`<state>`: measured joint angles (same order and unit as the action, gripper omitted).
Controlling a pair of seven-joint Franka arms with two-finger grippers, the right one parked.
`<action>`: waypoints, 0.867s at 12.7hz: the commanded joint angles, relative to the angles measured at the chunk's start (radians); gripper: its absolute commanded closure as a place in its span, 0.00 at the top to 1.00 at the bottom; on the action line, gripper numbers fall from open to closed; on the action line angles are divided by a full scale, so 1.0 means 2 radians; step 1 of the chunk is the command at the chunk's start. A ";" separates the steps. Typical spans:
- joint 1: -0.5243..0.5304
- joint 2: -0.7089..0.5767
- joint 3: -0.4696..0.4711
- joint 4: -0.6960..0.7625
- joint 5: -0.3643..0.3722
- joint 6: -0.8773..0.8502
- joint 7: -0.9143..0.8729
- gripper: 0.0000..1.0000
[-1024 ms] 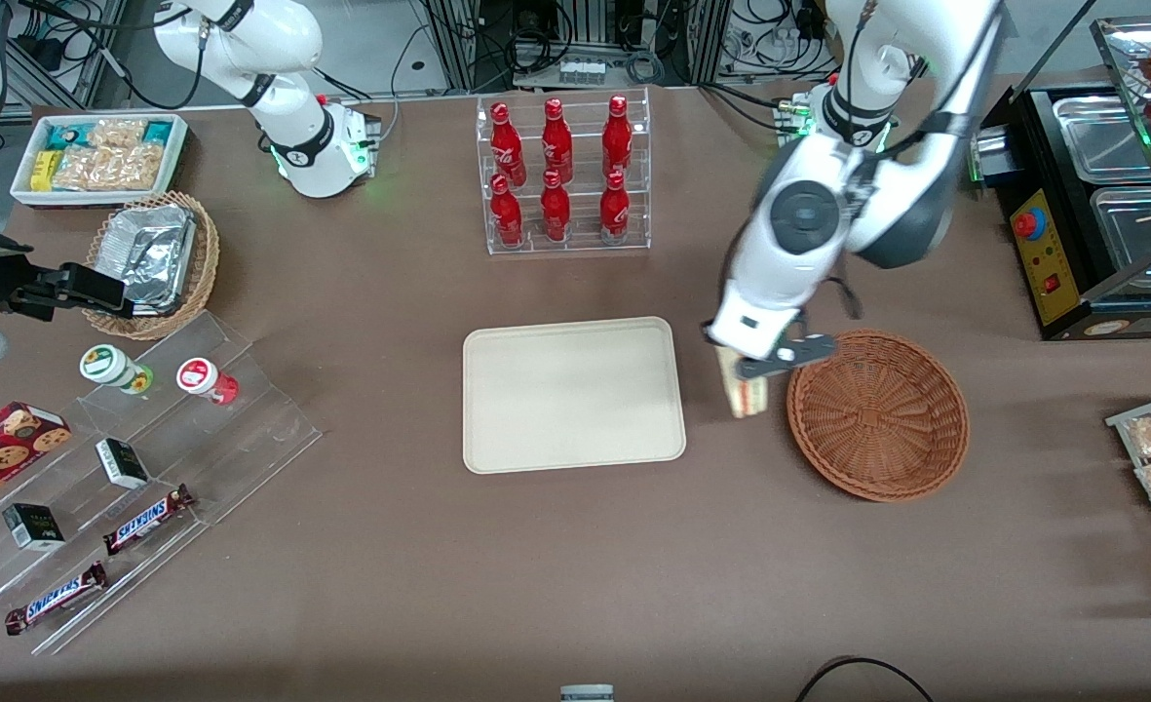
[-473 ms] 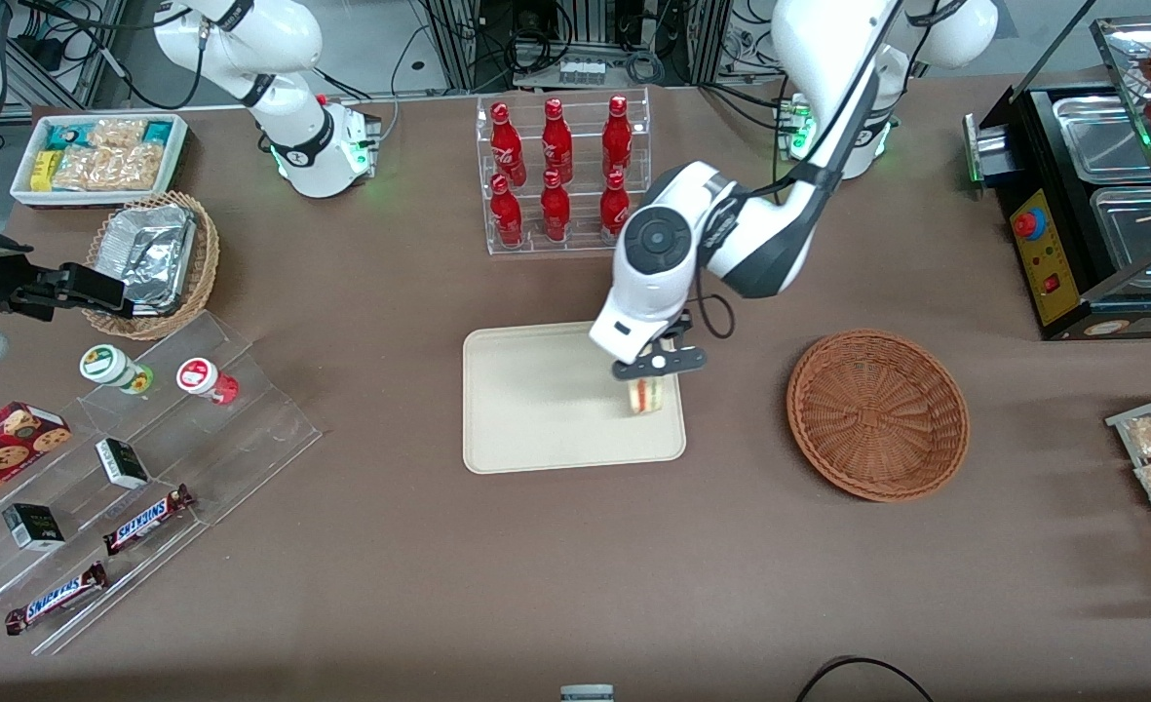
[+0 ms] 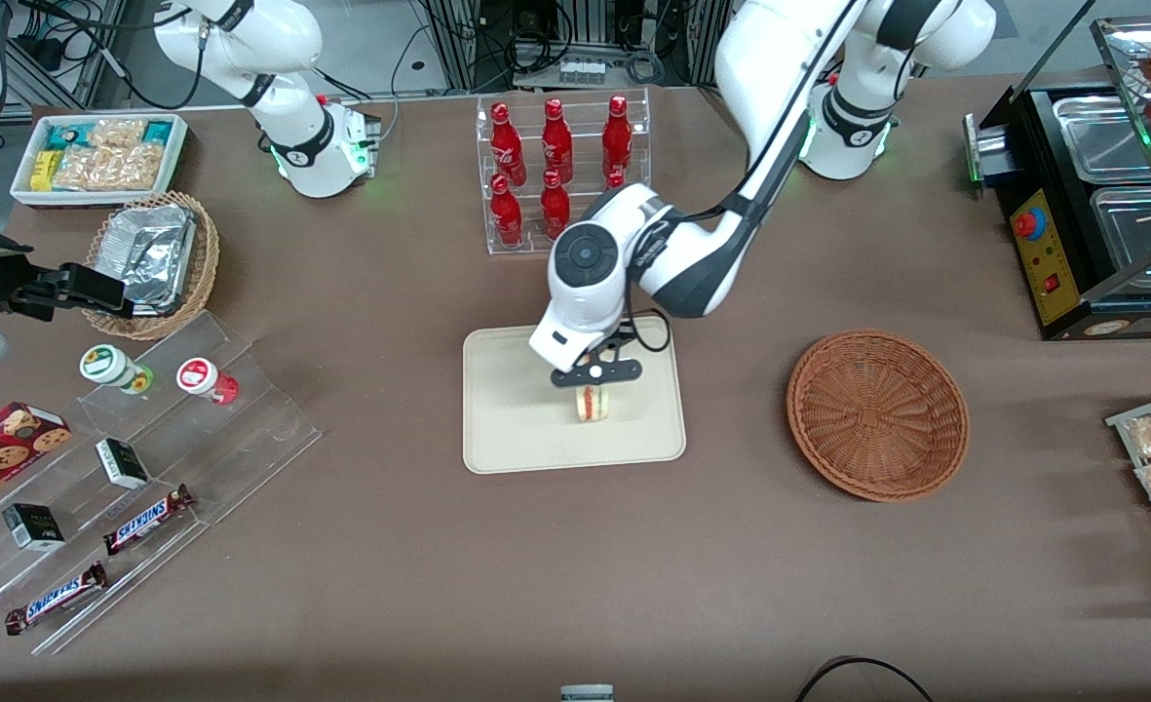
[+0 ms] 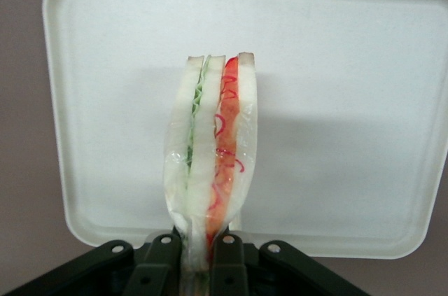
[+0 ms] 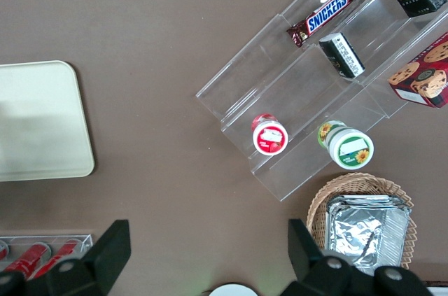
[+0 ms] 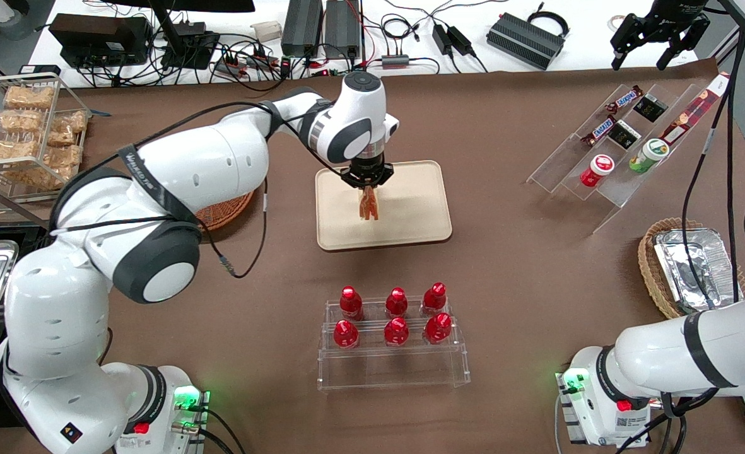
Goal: Place sandwich from basket to tray
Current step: 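Lower the sandwich onto the tray and open the left gripper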
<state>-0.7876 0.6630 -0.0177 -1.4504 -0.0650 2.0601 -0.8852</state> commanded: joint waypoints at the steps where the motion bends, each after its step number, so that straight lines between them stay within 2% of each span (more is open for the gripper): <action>1: -0.007 0.037 0.005 0.057 -0.007 -0.021 -0.023 0.00; 5: -0.006 0.073 0.004 0.094 -0.007 -0.015 -0.028 0.00; 8: -0.005 0.073 0.004 0.091 -0.008 -0.015 -0.028 0.00; 11: -0.005 0.073 0.004 0.088 -0.024 -0.015 -0.030 0.00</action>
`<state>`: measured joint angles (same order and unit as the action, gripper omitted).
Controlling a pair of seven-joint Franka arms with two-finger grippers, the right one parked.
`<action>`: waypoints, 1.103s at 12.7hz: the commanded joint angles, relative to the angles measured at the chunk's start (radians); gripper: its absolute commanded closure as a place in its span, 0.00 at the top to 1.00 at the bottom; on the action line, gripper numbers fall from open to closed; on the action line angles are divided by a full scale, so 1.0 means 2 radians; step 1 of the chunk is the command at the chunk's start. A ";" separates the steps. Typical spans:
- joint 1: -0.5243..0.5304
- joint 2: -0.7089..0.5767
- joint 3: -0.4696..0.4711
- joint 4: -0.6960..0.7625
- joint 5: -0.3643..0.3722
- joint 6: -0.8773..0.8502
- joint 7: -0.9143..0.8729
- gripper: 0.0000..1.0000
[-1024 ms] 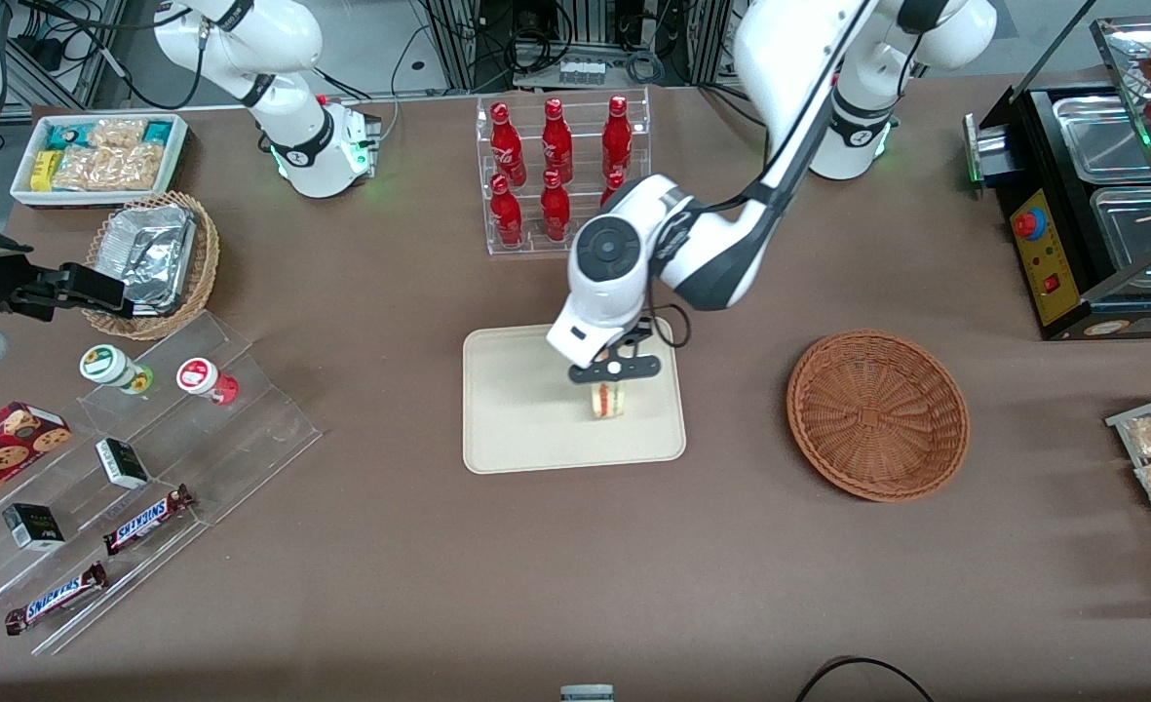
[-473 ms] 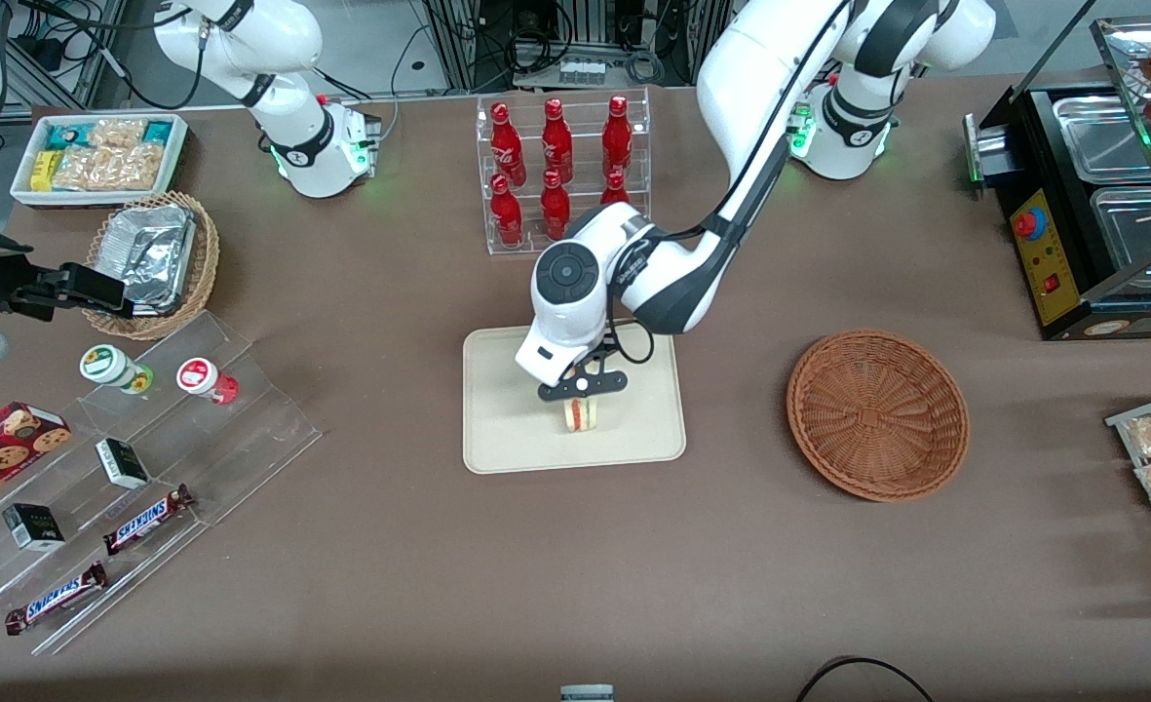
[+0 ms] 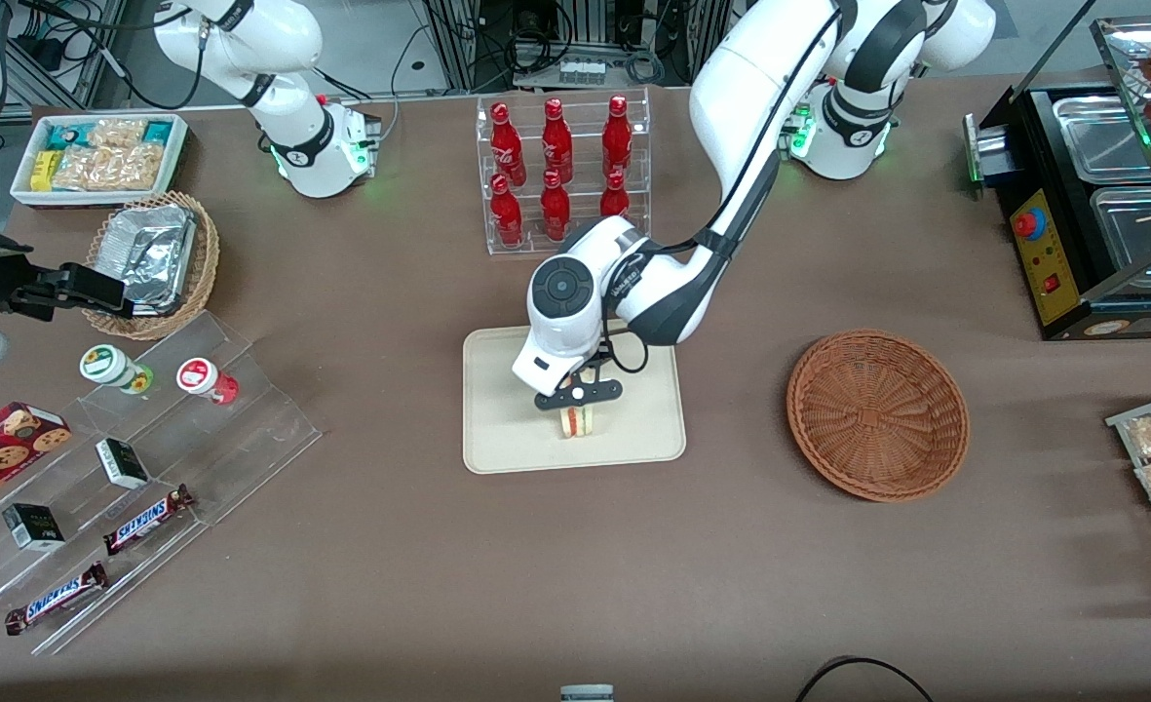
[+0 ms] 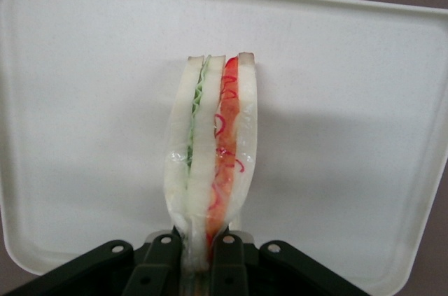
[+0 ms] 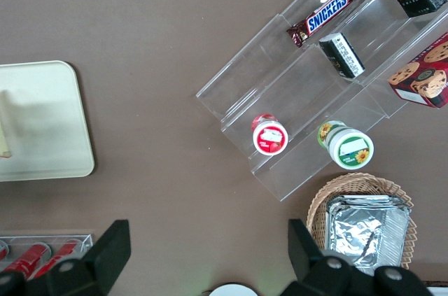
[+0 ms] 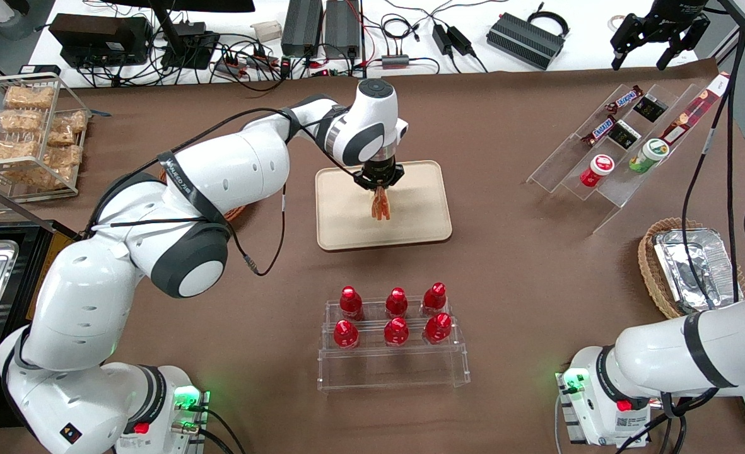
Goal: Place sandwich from basket to tray
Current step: 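Lower the sandwich onto the tray and open the left gripper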
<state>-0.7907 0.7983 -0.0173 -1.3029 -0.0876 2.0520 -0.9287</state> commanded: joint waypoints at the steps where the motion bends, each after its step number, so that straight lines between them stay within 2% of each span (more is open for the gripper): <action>1: -0.003 0.007 0.004 0.013 -0.013 -0.011 -0.009 0.00; 9: -0.003 0.019 0.005 0.012 -0.010 0.006 -0.031 0.00; 11: -0.003 0.022 0.005 0.012 -0.010 0.012 -0.033 0.93; 12: -0.004 0.022 0.005 0.012 -0.010 0.013 -0.033 1.00; 14: -0.004 0.019 0.004 0.013 -0.011 0.013 -0.033 1.00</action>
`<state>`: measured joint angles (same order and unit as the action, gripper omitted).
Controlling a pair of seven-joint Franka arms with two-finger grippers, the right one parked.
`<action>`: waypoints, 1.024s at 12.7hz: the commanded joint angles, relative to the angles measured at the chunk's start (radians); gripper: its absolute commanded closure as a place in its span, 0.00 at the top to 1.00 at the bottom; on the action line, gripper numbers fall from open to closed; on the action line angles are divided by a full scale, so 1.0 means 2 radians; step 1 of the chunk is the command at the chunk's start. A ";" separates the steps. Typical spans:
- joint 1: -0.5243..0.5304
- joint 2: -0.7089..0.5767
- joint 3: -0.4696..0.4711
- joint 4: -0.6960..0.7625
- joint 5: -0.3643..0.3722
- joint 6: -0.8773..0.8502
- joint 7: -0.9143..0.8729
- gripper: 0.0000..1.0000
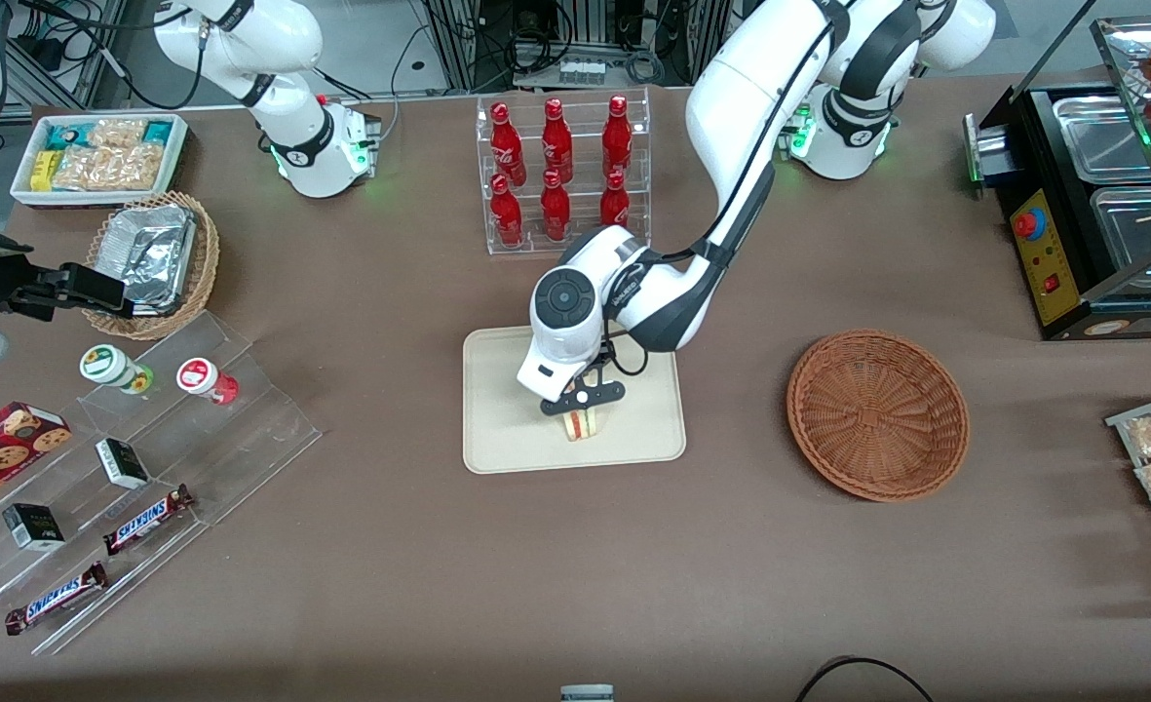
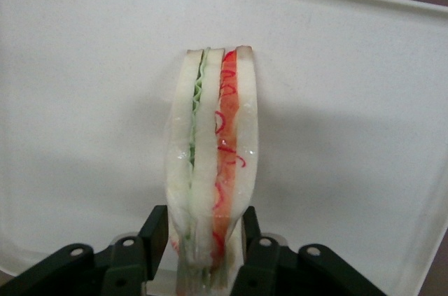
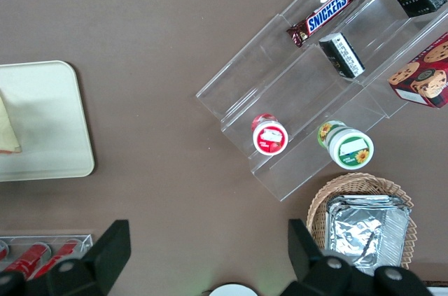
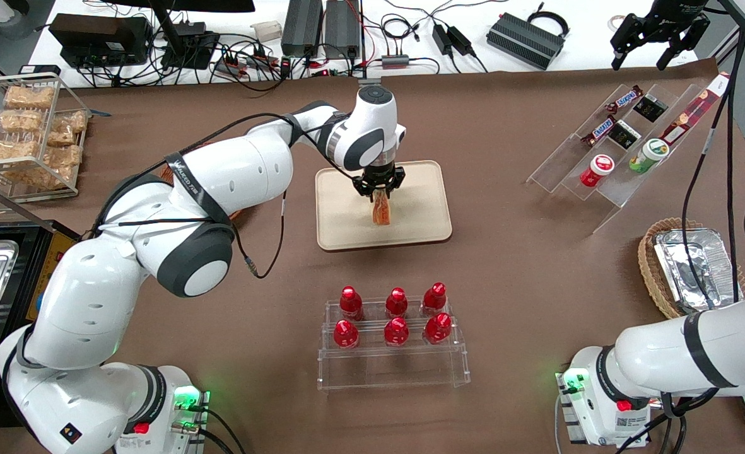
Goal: Place sandwich from basket to tray
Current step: 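Lower the sandwich onto the tray and open the left gripper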
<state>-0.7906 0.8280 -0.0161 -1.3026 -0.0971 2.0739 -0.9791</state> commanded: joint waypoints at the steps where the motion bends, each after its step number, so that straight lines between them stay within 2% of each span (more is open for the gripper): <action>1: -0.004 -0.001 0.004 0.014 -0.007 -0.001 -0.008 1.00; 13: 0.014 -0.116 0.005 0.032 -0.004 -0.138 0.044 1.00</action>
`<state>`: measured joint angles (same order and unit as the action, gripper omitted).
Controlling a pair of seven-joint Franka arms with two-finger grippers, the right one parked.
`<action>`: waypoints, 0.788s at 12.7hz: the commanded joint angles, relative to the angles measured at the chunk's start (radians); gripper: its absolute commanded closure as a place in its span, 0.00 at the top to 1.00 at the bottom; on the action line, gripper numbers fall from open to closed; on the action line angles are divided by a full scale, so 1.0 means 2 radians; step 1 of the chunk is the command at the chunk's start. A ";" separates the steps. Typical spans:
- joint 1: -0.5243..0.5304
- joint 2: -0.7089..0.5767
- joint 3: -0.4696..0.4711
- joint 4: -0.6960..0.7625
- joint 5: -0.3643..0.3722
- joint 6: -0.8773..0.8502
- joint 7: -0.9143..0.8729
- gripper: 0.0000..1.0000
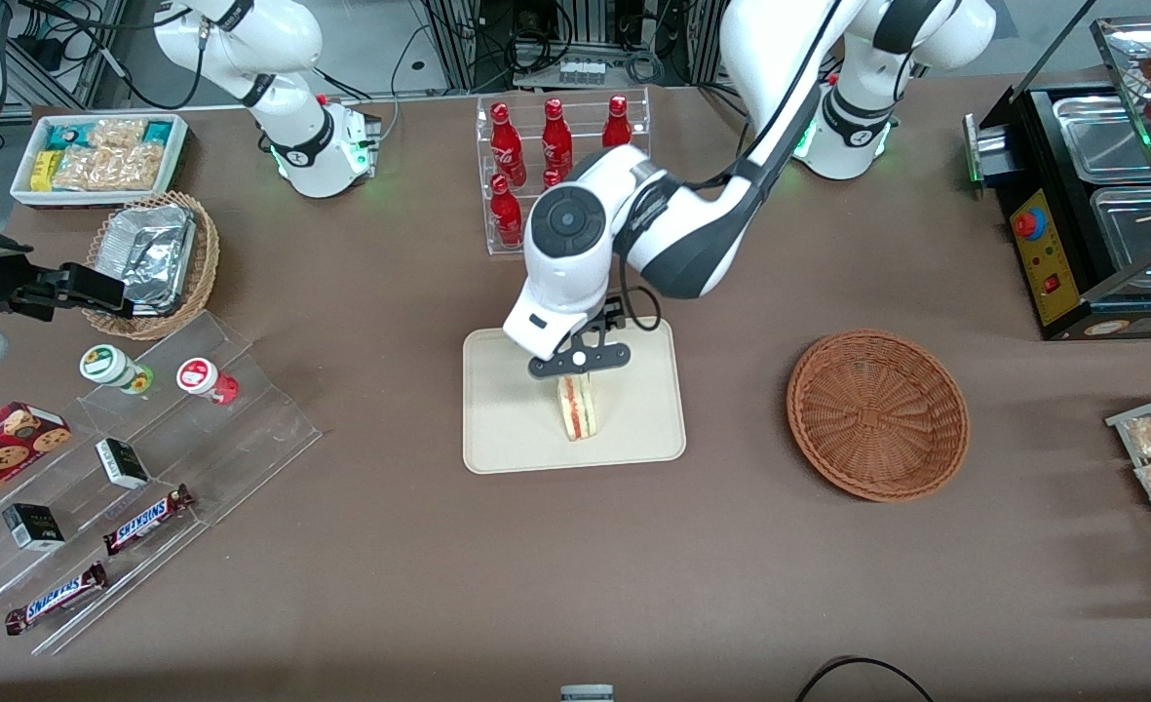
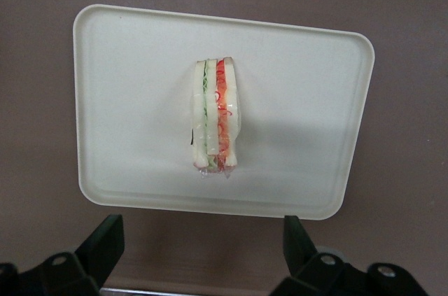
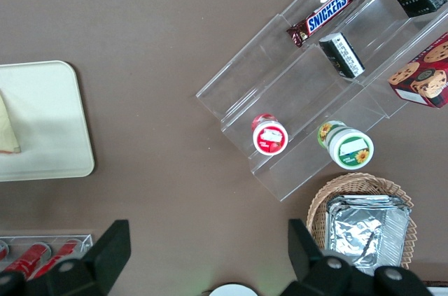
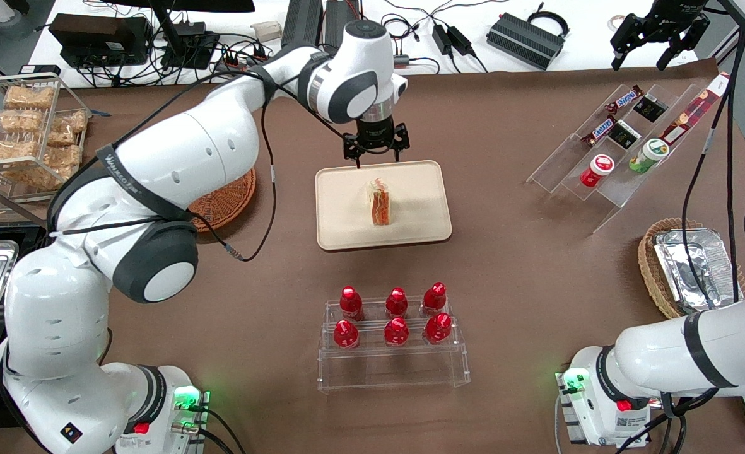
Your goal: Place sandwich from basket to tray
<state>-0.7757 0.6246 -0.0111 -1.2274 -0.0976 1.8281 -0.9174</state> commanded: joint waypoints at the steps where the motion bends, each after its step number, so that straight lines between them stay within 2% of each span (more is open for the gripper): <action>1: 0.007 -0.022 0.006 -0.006 -0.002 -0.027 0.037 1.00; 3: 0.034 -0.039 0.006 -0.007 -0.003 -0.059 0.128 1.00; 10: 0.154 -0.105 0.006 -0.048 -0.001 -0.128 0.295 1.00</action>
<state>-0.5269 0.4654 0.0092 -1.2789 -0.0970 1.6050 -0.4181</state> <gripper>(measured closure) 0.000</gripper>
